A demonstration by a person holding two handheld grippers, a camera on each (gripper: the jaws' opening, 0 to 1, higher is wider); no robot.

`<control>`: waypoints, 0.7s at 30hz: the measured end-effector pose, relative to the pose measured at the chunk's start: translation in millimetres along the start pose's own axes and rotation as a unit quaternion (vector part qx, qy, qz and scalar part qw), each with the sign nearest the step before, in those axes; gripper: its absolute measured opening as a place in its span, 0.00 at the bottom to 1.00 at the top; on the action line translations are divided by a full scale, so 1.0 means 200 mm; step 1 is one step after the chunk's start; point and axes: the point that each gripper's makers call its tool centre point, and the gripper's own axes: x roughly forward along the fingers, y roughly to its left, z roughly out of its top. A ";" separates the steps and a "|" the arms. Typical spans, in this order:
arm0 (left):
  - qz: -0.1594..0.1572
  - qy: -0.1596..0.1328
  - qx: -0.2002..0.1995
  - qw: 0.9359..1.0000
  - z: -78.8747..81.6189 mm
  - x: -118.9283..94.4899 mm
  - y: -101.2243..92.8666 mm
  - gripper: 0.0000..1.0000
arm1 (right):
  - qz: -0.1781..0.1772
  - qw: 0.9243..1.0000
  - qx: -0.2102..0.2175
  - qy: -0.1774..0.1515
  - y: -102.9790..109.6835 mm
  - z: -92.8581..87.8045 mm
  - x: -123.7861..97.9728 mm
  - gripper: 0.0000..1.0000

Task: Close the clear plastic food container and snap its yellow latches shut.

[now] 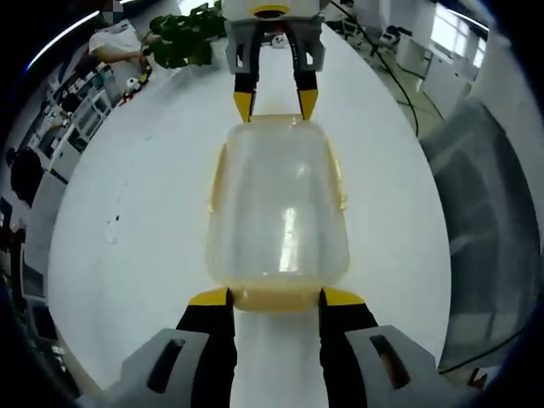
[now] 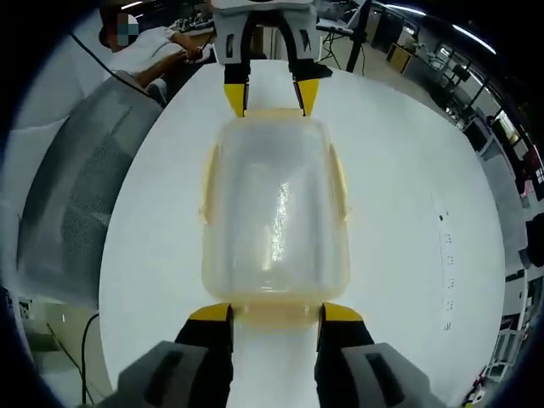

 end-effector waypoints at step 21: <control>-0.011 0.004 -0.002 1.000 -0.03 0.07 0.00 0.36 | 0.006 1.000 0.009 -0.003 0.01 -0.02 0.03 0.35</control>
